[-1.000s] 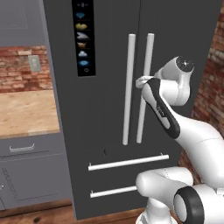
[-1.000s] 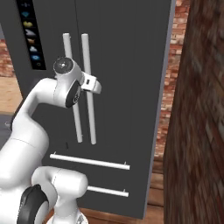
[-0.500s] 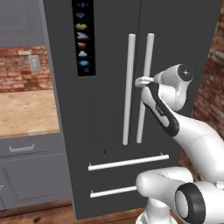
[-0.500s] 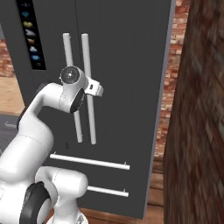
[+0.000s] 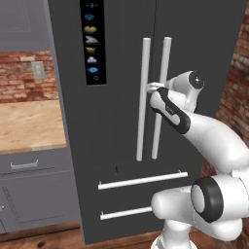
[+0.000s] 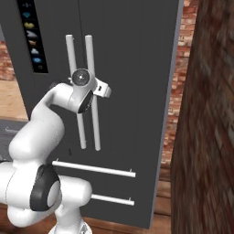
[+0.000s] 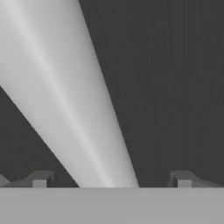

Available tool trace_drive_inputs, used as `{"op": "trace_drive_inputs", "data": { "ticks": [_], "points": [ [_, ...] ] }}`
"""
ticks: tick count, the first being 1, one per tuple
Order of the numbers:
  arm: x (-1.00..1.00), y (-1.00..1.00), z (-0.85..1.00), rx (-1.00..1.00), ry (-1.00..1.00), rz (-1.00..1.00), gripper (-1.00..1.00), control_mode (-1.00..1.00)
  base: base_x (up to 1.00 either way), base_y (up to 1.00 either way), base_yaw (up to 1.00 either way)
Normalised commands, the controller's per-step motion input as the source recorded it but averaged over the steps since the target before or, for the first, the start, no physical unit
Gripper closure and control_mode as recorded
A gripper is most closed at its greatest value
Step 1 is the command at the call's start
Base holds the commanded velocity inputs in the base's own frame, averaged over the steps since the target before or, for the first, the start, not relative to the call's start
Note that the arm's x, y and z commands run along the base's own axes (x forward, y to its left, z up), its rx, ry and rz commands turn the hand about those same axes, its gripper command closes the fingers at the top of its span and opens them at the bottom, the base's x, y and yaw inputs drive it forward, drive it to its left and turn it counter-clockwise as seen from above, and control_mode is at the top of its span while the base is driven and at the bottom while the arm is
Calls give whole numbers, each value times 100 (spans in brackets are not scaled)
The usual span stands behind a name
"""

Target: Retrieve the sausage and cheese from the fridge and place them on the cutting board on the counter.

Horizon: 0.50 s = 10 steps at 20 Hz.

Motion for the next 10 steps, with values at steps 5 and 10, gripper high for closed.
{"op": "trace_drive_inputs", "data": {
  "ticks": [5, 10],
  "points": [
    [57, 0, -18, 0, 0, 0, 100, -100, 0, 0, 0],
    [0, 0, 0, 0, 0, 0, 100, -100, 0, 0, 0]
  ]
}}
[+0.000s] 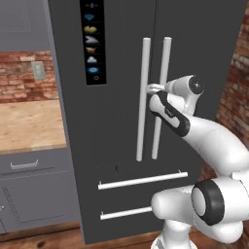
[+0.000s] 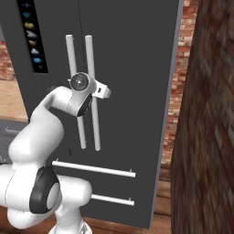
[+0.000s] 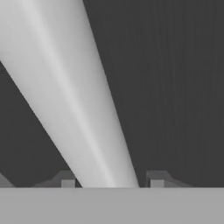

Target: Retrieve the sausage and cheese from the fridge and place them on the cutting board on the counter.

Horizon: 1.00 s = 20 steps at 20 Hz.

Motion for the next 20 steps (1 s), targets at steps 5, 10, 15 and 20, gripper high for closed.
{"op": "trace_drive_inputs", "data": {
  "ticks": [5, 10, 15, 20],
  "points": [
    [-82, -43, 0, 0, 8, 0, 100, -100, 0, 0, 0],
    [-100, -85, 0, 0, 8, 0, 100, -100, 0, 0, 0],
    [-94, -93, -2, 0, 1, 0, 100, -100, 0, 0, 0],
    [-41, -27, 2, 0, -5, 15, -100, -100, 0, 0, 0]
  ]
}}
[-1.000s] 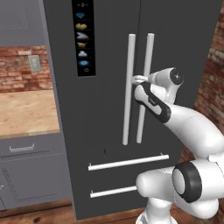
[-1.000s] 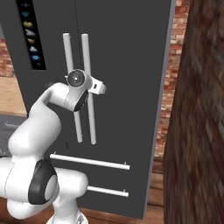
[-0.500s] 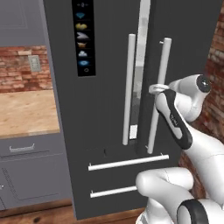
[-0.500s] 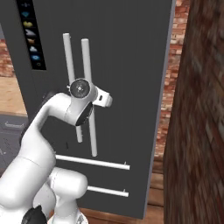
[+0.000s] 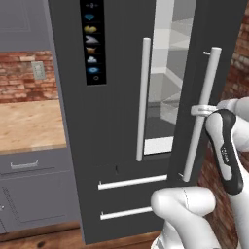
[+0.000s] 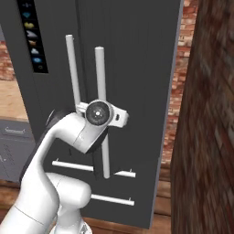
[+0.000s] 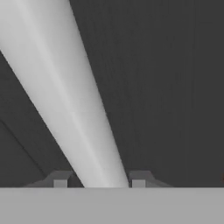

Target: Retrieve the sausage and cheese from the fridge and place them on the cutting board on the counter.

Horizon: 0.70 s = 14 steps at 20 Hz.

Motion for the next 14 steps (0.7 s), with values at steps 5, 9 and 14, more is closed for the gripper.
{"op": "trace_drive_inputs", "data": {
  "ticks": [5, 9, 14],
  "points": [
    [-79, 0, 29, -3, 0, 9, -100, -100, 0, 0, 0],
    [-100, 16, 39, -8, 5, 2, -100, -100, 0, 0, 0],
    [-37, 79, 40, -20, 28, -16, -100, -100, 0, 0, 0]
  ]
}}
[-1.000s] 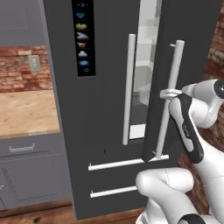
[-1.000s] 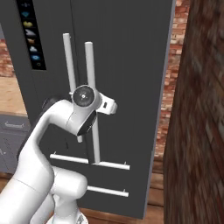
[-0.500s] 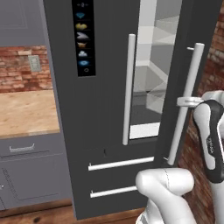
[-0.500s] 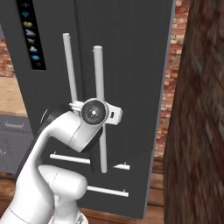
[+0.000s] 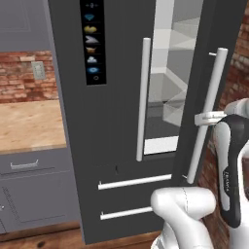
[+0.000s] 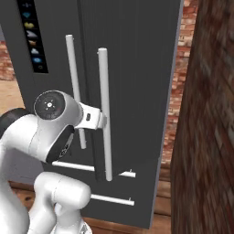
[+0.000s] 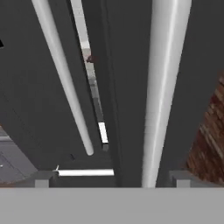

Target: Retrieve the sausage and cheese from the fridge and place them on the cutting board on the counter.

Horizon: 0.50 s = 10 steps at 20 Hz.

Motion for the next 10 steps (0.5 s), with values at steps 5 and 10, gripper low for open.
{"op": "trace_drive_inputs", "data": {
  "ticks": [5, 10],
  "points": [
    [14, 99, 23, -35, 32, -23, -100, -100, 0, 0, 0],
    [52, 70, -6, -26, 5, -24, -100, -100, 0, 0, 0]
  ]
}}
